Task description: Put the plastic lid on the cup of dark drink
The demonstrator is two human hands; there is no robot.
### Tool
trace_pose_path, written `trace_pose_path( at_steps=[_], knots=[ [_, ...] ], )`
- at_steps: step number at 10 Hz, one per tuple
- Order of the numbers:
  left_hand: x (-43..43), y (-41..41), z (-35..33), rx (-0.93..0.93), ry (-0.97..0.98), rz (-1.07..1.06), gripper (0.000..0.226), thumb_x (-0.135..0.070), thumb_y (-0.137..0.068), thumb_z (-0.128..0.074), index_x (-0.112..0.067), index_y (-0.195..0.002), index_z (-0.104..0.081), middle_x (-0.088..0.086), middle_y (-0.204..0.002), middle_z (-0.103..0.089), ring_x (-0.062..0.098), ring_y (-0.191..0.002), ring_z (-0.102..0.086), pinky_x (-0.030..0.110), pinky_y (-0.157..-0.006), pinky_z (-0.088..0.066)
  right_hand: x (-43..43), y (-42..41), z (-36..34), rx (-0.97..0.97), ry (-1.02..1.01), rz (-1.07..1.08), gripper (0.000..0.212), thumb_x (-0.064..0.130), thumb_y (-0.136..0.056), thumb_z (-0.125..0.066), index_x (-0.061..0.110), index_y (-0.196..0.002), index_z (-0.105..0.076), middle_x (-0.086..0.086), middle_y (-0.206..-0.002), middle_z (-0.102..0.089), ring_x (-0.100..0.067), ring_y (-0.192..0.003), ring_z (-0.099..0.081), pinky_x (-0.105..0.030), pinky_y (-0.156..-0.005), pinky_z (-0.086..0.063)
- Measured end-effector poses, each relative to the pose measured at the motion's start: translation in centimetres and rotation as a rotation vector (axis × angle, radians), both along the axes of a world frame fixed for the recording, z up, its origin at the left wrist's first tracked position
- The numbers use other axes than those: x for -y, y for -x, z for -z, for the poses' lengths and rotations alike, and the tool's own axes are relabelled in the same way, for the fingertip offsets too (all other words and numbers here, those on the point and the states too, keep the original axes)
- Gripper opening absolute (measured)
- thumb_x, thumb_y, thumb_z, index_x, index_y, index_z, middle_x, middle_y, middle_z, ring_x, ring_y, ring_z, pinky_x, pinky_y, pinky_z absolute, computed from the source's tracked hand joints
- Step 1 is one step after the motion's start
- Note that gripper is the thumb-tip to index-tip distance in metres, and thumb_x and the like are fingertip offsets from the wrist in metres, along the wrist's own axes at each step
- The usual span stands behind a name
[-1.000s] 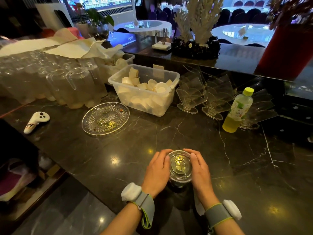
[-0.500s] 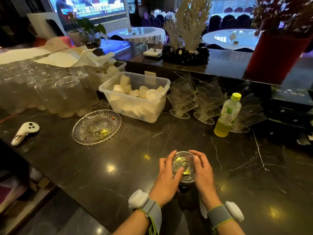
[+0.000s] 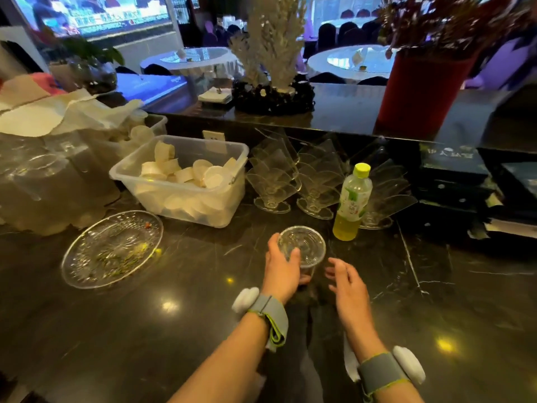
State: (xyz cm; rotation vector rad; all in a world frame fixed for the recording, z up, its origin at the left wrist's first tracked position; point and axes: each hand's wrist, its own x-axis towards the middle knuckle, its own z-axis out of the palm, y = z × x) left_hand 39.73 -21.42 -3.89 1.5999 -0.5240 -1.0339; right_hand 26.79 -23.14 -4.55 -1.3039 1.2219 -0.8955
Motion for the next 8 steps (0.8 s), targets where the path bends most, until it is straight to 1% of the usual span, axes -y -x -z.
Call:
trace_pose_path(
  at_steps=[1, 2, 3, 4, 5, 6, 7, 8],
  knots=[
    [3.3, -0.7, 0.1, -0.021, -0.009, 0.032, 0.051, -0.031, -0.087, -0.054, -0.053, -0.125, -0.030, 0.011, -0.138, -0.038, 0.045, -0.107, -0.059, 0.050, -0.066, -0.061, 1.3, 2.3, 0.2, 0.035, -0.022, 0.019, 0.022, 0.032, -0.097, -0.037, 0.035, -0.103, -0.058, -0.001, -0.105, -0.067, -0.015, -0.103, -0.062, -0.041, -0.094, -0.048],
    [6.2, -1.8, 0.9, 0.000, -0.043, 0.035, 0.050, -0.038, -0.080, -0.057, -0.060, -0.118, -0.033, 0.012, -0.137, -0.041, 0.045, -0.105, -0.060, 0.055, -0.074, -0.059, 2.2, 3.4, 0.2, 0.075, -0.061, 0.050, 0.023, 0.029, -0.098, -0.036, 0.033, -0.104, -0.059, 0.000, -0.104, -0.067, -0.012, -0.100, -0.062, -0.029, -0.084, -0.048],
    [8.6, -2.0, 0.1, -0.009, -0.007, 0.019, 0.056, -0.025, -0.091, -0.053, -0.047, -0.134, -0.025, 0.012, -0.140, -0.036, 0.043, -0.116, -0.054, 0.051, -0.072, -0.060, 3.1, 3.7, 0.1, 0.069, -0.067, 0.071, 0.023, 0.030, -0.098, -0.036, 0.037, -0.102, -0.058, 0.002, -0.104, -0.067, -0.010, -0.100, -0.062, -0.032, -0.088, -0.047],
    [10.6, -2.0, -0.6, 0.007, -0.016, 0.021, 0.059, -0.022, -0.093, -0.050, -0.040, -0.141, -0.021, 0.013, -0.146, -0.034, 0.042, -0.117, -0.054, 0.048, -0.073, -0.060, 3.7, 4.1, 0.3, 0.068, -0.078, 0.087, 0.023, 0.031, -0.098, -0.037, 0.036, -0.105, -0.058, 0.001, -0.107, -0.067, -0.010, -0.102, -0.062, -0.034, -0.093, -0.048],
    [11.0, -1.4, -1.2, -0.047, -0.024, 0.055, 0.059, -0.026, -0.095, -0.047, -0.039, -0.144, -0.015, 0.014, -0.146, -0.038, 0.040, -0.106, -0.063, 0.045, -0.074, -0.060, 3.8, 4.5, 0.6, 0.071, -0.067, 0.087, 0.023, 0.031, -0.098, -0.037, 0.034, -0.107, -0.058, -0.001, -0.109, -0.067, -0.013, -0.104, -0.062, -0.036, -0.095, -0.048],
    [10.2, -1.3, -2.3, -0.185, -0.047, 0.085, 0.061, -0.033, -0.097, -0.041, -0.035, -0.146, -0.006, 0.014, -0.146, -0.038, 0.040, -0.102, -0.065, 0.042, -0.069, -0.059, 4.1, 4.4, 0.3, 0.077, -0.061, 0.096, 0.023, 0.031, -0.098, -0.038, 0.035, -0.103, -0.060, -0.004, -0.110, -0.068, -0.015, -0.104, -0.063, -0.039, -0.096, -0.048],
    [8.1, -2.2, -2.3, -0.171, -0.071, 0.009, 0.057, -0.040, -0.095, -0.042, -0.023, -0.145, -0.018, 0.014, -0.139, -0.041, 0.033, -0.091, -0.067, 0.036, -0.059, -0.060, 3.9, 4.2, -0.6, 0.070, -0.025, 0.086, 0.024, 0.035, -0.097, -0.038, 0.037, -0.104, -0.061, 0.004, -0.111, -0.068, -0.013, -0.109, -0.061, -0.039, -0.098, -0.046],
    [5.2, -2.9, -2.6, -0.205, -0.034, 0.040, 0.046, -0.042, -0.095, -0.039, -0.007, -0.125, -0.043, 0.016, -0.116, -0.055, 0.025, -0.074, -0.069, 0.029, -0.051, -0.060, 4.2, 3.8, -2.5, 0.189, -0.085, 0.080, 0.029, 0.036, -0.097, -0.037, 0.027, -0.109, -0.062, -0.001, -0.114, -0.067, -0.016, -0.112, -0.060, -0.037, -0.099, -0.046]
  ],
)
